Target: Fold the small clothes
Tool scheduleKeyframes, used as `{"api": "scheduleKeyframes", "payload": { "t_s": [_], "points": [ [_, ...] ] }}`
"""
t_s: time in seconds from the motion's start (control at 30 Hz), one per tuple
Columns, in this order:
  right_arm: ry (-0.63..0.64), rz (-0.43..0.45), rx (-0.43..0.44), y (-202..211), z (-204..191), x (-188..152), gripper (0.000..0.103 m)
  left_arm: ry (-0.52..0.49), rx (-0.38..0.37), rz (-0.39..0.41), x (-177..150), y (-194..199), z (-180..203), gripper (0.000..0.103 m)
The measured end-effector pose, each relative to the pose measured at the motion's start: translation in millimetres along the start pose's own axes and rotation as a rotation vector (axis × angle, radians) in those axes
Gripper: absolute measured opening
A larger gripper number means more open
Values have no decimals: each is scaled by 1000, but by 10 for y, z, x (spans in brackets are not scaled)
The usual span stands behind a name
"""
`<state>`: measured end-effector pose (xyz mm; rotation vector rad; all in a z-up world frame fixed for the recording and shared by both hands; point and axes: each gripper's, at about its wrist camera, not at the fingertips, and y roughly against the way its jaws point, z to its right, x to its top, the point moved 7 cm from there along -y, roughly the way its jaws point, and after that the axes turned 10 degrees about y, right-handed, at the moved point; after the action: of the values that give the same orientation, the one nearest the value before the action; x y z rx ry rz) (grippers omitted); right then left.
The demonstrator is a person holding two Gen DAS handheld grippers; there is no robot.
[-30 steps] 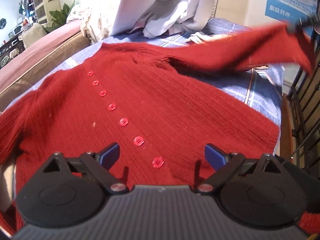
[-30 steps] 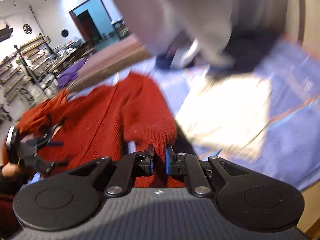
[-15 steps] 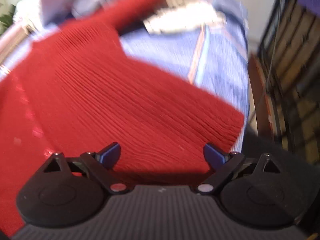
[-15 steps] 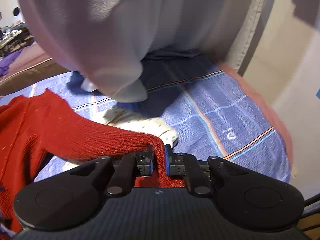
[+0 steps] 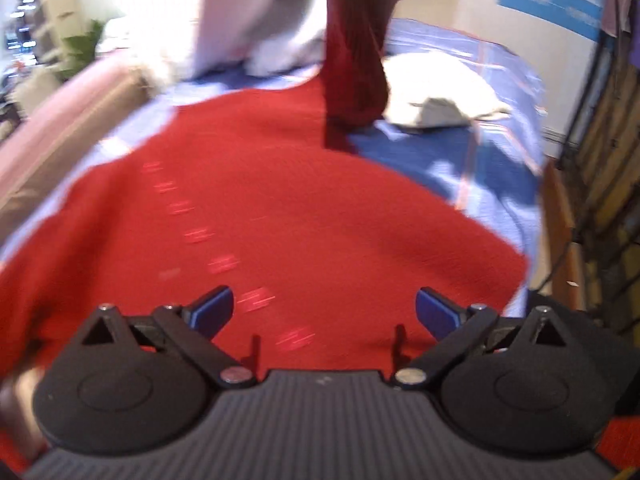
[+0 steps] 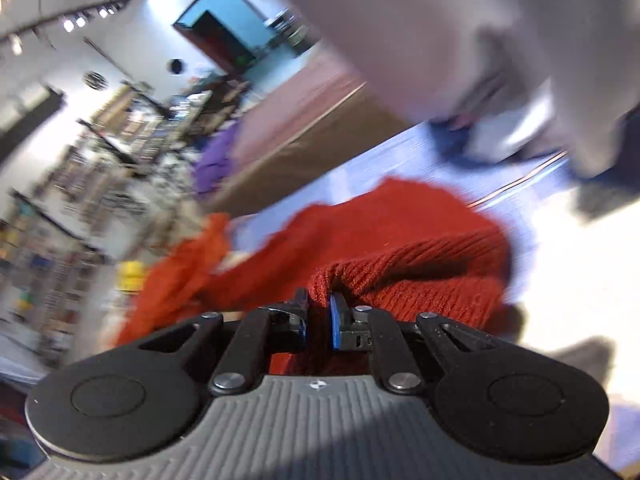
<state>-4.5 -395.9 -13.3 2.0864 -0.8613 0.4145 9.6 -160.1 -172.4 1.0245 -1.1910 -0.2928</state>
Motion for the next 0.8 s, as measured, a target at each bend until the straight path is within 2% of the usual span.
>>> {"api": "scheduleKeyframes", "payload": {
  "t_s": [0.07, 0.13, 0.23, 0.27, 0.37, 0.47, 0.67, 0.7, 0.73, 0.8],
  "points": [
    [-115, -45, 135, -447, -280, 26, 20, 42, 73, 19, -61, 228, -293, 100],
    [-173, -71, 235, -876, -542, 63, 20, 98, 129, 47, -154, 455, -588, 101],
    [-169, -92, 283, -1517, -904, 96, 21, 210, 222, 83, -293, 692, -1026, 103],
    [-158, -91, 281, -1731, -987, 87, 21, 246, 242, 90, -340, 744, -1126, 103],
    [-53, -97, 191, -2231, -1128, -24, 22, 324, 265, 117, -461, 913, -1364, 103],
    [0, -100, 133, -2498, -1075, -207, 24, 330, 277, 117, -548, 943, -1432, 103],
    [-70, -52, 107, -2806, -831, -373, 24, 347, 270, 128, -596, 785, -1313, 103],
    [-89, -28, 130, -2832, -804, -360, 26, 352, 263, 124, -598, 742, -1299, 103],
    [-111, -3, 157, -2814, -775, -342, 34, 352, 261, 121, -595, 711, -1280, 103],
    [-122, 29, 149, -2783, -714, -316, 39, 338, 271, 118, -599, 648, -1247, 103]
  ]
}}
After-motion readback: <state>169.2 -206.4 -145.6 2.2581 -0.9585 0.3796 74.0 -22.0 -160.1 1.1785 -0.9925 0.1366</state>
